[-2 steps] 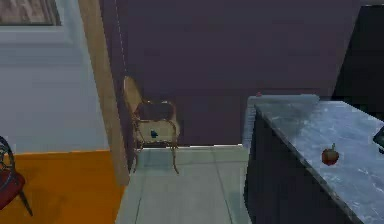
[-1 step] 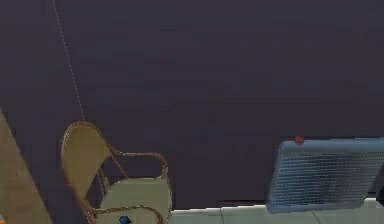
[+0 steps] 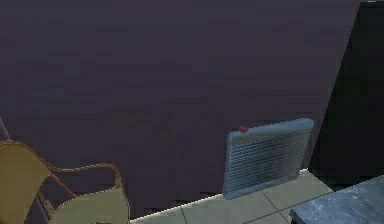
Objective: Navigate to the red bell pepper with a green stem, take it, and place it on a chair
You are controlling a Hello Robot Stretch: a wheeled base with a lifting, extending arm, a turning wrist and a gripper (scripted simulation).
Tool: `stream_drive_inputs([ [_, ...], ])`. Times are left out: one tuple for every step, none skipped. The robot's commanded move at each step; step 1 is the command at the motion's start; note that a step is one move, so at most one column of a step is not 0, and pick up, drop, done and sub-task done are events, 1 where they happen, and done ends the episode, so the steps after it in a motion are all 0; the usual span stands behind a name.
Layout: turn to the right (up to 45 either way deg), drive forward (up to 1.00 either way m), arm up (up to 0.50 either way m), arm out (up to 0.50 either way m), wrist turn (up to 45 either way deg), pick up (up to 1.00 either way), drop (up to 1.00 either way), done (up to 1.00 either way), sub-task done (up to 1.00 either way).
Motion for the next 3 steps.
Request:
stream_drive_inputs([
  [0.0, 0.00, 0.50, 0.00, 0.0, 0.00, 0.00, 0.00, 0.00],
  [0.0, 0.00, 0.38, 0.00, 0.0, 0.00, 0.00, 0.00, 0.00],
  [0.0, 0.00, 0.00, 0.22, 0.0, 0.00, 0.00, 0.00, 0.00],
])
